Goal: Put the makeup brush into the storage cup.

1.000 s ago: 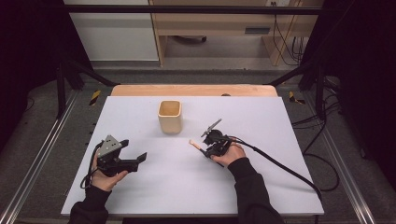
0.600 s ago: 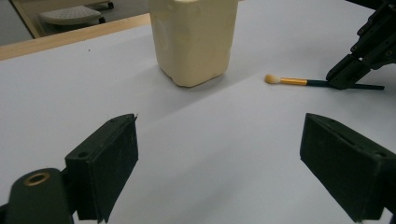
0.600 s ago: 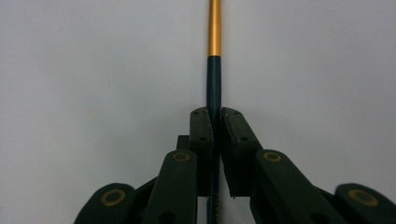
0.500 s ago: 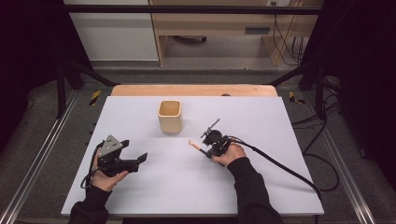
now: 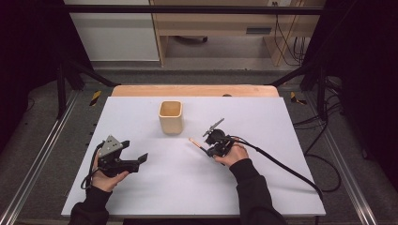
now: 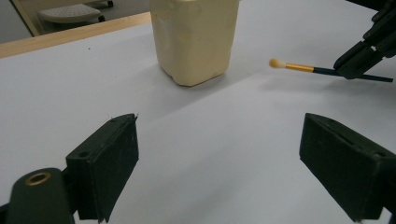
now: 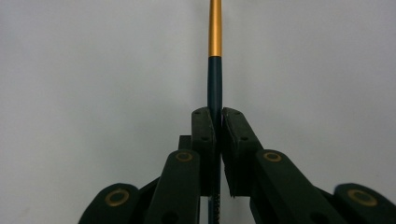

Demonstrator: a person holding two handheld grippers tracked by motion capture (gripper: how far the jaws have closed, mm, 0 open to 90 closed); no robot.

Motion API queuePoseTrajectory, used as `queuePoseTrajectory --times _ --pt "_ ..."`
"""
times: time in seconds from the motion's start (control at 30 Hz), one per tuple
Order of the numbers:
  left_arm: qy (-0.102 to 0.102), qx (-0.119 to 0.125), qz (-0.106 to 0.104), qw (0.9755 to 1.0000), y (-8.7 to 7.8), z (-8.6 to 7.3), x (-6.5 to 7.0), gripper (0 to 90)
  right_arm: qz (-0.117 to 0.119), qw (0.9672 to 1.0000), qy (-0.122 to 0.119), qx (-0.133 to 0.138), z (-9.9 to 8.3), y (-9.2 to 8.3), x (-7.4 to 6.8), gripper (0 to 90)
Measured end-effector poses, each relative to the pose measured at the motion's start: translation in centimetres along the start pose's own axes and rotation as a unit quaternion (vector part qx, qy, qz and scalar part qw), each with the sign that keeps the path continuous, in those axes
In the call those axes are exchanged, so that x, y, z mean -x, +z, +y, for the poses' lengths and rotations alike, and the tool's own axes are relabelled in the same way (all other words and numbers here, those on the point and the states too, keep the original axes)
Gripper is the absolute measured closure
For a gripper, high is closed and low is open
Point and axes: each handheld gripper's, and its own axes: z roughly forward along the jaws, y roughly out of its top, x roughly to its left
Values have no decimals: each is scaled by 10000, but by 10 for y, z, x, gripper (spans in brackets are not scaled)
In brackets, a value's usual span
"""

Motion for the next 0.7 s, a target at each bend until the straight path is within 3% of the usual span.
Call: queuePoseTrajectory --times 0.2,0.33,0.5,0.7 --pt "-51 31 -11 10000 0 0 0 113 93 9983 -73 576 -2 -24 -6 843" --pt "-65 65 -15 10000 -2 1 1 115 184 9949 -106 988 -5 -37 -11 843" --pt "-161 181 -56 9997 -4 2 3 122 312 9880 -141 1509 -12 -48 -18 843" --pt "-206 279 -118 9993 -5 5 8 122 443 9796 -160 1954 -21 -54 -23 842"
